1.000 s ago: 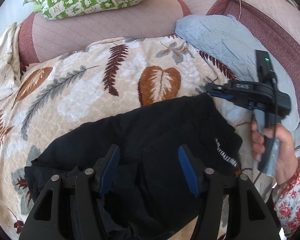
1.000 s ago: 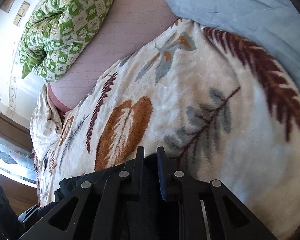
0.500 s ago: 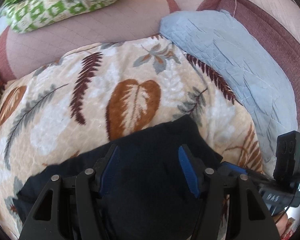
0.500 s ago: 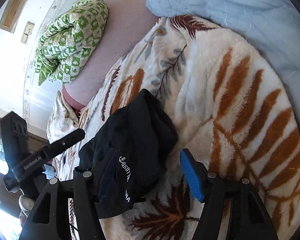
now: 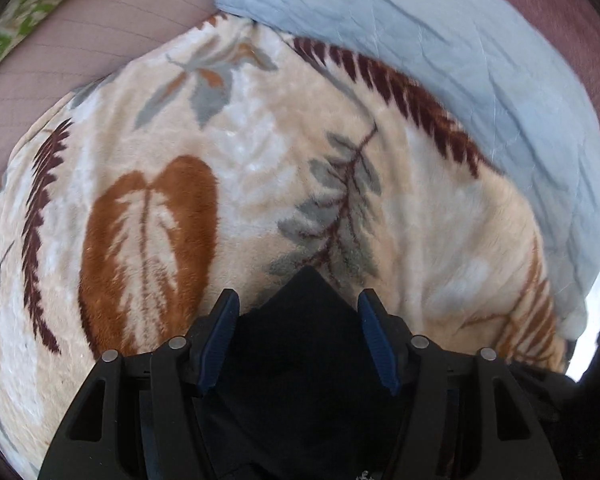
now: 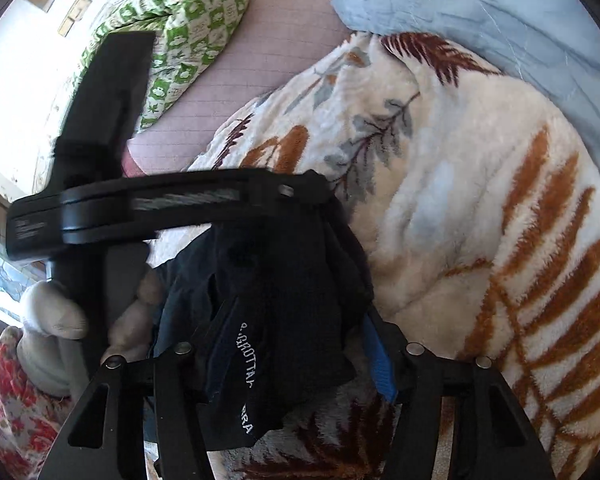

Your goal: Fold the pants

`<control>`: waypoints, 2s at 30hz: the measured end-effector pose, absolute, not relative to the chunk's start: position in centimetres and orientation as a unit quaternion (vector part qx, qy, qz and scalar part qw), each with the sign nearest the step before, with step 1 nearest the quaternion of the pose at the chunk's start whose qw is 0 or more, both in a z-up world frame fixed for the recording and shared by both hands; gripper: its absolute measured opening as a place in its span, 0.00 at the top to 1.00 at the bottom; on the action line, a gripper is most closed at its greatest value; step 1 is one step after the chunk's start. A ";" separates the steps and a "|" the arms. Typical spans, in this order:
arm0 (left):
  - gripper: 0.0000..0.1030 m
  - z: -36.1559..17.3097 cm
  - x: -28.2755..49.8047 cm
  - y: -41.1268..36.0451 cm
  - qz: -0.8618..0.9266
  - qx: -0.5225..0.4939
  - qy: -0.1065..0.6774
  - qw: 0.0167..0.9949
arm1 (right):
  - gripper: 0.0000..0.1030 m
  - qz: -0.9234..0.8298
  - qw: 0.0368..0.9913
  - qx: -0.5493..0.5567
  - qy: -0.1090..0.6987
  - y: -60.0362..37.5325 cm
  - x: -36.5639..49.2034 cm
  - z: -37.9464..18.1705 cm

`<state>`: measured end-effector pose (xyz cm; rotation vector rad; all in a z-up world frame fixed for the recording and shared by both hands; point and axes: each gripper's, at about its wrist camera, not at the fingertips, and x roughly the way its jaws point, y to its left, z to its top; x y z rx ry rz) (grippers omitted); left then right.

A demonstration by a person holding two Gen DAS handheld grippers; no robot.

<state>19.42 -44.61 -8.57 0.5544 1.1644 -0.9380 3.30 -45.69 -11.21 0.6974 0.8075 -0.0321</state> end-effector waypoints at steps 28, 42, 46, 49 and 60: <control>0.80 3.6 17.8 -21.4 -0.406 0.043 0.453 0.793 | 0.84 0.146 0.878 0.298 0.343 -34.4 3.9 -2.7; 0.80 -1.3 20.5 -6.1 -0.327 -0.079 0.482 0.809 | 0.84 0.204 0.857 0.173 0.441 -17.7 9.5 -5.2; 0.80 -2.9 21.1 -3.3 -0.301 -0.095 0.489 0.813 | 0.82 0.199 0.847 0.151 0.468 -15.5 9.9 -7.9; 0.80 -3.4 21.0 -1.7 -0.288 -0.109 0.489 0.816 | 0.82 0.201 0.845 0.152 0.472 -15.1 10.2 -8.5; 0.80 -3.9 20.1 1.9 -0.255 -0.151 0.482 0.825 | 0.83 0.206 0.846 0.153 0.468 -12.9 10.6 -7.4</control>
